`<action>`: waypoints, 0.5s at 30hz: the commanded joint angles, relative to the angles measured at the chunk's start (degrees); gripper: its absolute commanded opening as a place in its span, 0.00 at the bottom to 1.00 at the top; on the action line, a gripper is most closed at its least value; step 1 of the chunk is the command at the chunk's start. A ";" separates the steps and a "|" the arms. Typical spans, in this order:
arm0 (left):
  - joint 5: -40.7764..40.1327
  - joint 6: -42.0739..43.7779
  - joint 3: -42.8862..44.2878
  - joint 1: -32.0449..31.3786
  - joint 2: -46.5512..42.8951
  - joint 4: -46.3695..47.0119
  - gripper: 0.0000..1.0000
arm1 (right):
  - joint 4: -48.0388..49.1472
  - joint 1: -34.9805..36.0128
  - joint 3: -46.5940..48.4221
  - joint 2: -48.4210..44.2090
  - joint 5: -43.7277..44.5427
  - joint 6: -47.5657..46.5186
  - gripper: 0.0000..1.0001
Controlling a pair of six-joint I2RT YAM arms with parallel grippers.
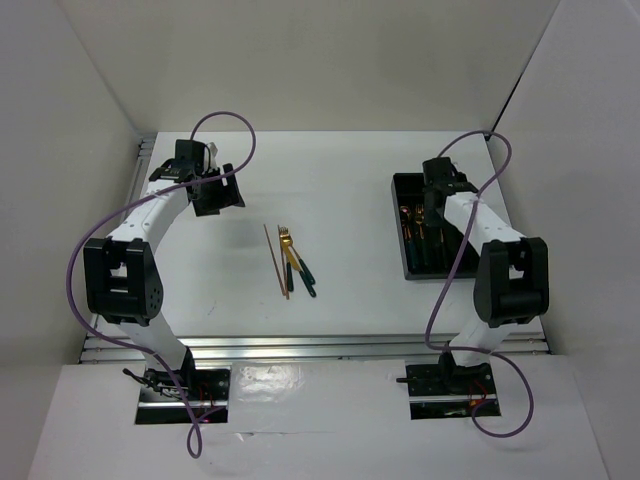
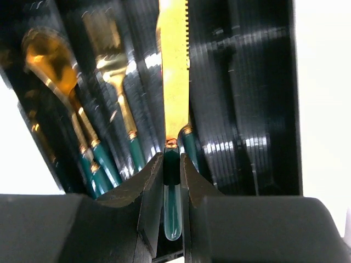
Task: Sort the eating utensils into containers
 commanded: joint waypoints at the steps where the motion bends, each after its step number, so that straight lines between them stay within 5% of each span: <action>1: 1.37 0.50 1.38 0.31 0.47 0.57 0.85 | 2.58 0.19 0.13 0.85 -6.65 -4.71 0.00; 9: 0.85 0.50 1.91 0.31 0.47 0.57 0.85 | 0.47 0.19 0.22 3.77 -10.53 -5.94 0.00; 15: 0.85 0.50 1.91 0.31 0.47 0.04 0.85 | -4.44 0.19 2.06 8.95 -2.53 -3.93 0.00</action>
